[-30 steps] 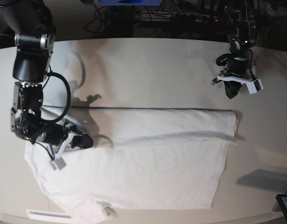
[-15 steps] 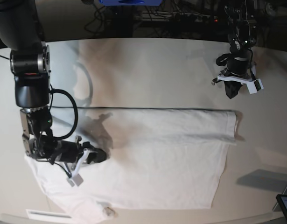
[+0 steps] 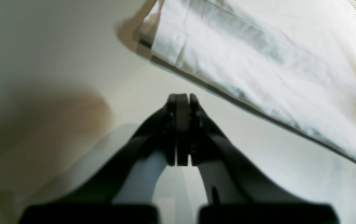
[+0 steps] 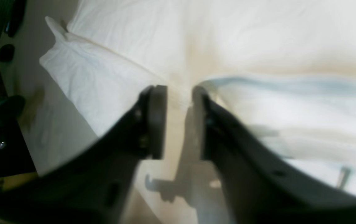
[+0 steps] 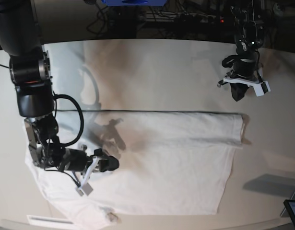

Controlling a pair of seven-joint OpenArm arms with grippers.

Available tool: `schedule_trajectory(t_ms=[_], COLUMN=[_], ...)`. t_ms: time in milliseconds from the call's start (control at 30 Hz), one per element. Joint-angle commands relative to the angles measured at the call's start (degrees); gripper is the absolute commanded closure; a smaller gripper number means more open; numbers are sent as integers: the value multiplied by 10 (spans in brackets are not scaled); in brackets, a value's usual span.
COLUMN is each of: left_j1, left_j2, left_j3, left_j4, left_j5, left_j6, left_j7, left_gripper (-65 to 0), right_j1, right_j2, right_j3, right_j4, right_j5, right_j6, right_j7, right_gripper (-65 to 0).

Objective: Fold the T-shirt properly
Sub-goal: 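Release the fold and move the right gripper along the folded edge, then grasp the folded edge with both grippers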

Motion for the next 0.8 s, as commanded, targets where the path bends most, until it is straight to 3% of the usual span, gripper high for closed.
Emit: schedule_trajectory(t_ms=[0,100,233,333,433,533,667,733,767], left_j1=[0,1,8,8,7,0,-29,-43,-54], left_j2=[-7,-7,-7,-7,-7,-9,-16,-36,-48], left_j3=[-1,-1,-2,-2,-1,-3,-2,5,14], left_j4=[11,11,11,10,11,11,12,12,12], left_j5=[0,0,0,0,0,1,1,1,1], left_j6=[-2,-2,-2,-2,-3,-3,-4,-7,-16], left_j7=[-14,-13,-14,-14,-14,-14,-14,-12,-13], left_gripper=[0,0,0,0,0,0,0,0,0], right_j1=[21,19,18,18,2,-39,-106,-141,-159], right_j2=[3,4,5,16,34,61,116,143,155], right_j3=[2,6,7,8,8,8,6,5,4], right_j4=[12,13,14,14,18,64,188,245,274], right_j5=[13,14,17,18,18,18,13,8,-4], right_j6=[5,7,11,60,60,60,60,55,20], right_j7=[13,14,38,42,43,46,63,76,84], right_gripper=[-279,-367,-367,-366,-363,-270,-9,-4,-13])
